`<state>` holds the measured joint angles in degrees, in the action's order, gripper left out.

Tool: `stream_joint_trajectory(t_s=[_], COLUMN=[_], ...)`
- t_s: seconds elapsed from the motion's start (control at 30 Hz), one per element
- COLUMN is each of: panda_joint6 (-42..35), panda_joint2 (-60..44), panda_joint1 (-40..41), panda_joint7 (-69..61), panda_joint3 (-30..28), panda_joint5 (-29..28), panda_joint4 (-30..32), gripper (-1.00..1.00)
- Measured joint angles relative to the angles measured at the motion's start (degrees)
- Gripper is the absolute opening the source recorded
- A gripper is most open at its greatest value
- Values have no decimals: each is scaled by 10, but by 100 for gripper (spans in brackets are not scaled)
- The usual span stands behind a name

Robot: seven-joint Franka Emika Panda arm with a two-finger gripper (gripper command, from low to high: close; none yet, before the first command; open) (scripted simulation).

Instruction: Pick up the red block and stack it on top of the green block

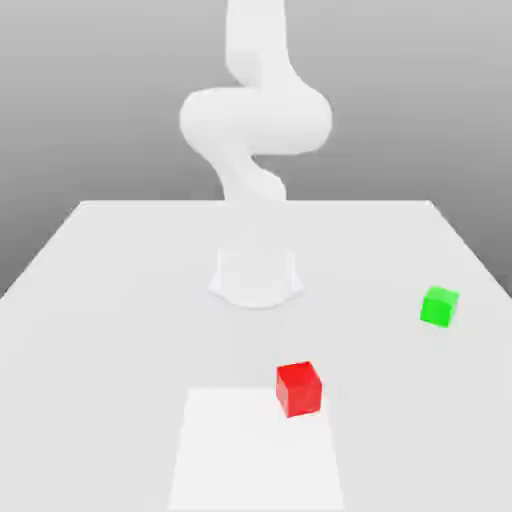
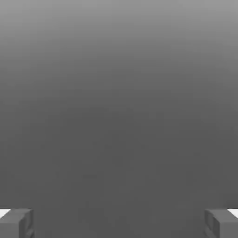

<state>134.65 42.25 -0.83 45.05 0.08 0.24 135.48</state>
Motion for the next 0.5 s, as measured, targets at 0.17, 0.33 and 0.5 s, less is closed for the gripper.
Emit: stream_joint_trajectory(t_s=[0.17,0.33,0.5], panda_joint6=[68,136,212], panda_joint2=[-88,-175,-276], panda_joint1=[-20,-39,-58], panda_joint7=[-19,-37,-56], panda_joint3=[3,10,19], panda_joint5=[5,9,11], panda_joint4=[87,174,270], gripper=[0,0,0])
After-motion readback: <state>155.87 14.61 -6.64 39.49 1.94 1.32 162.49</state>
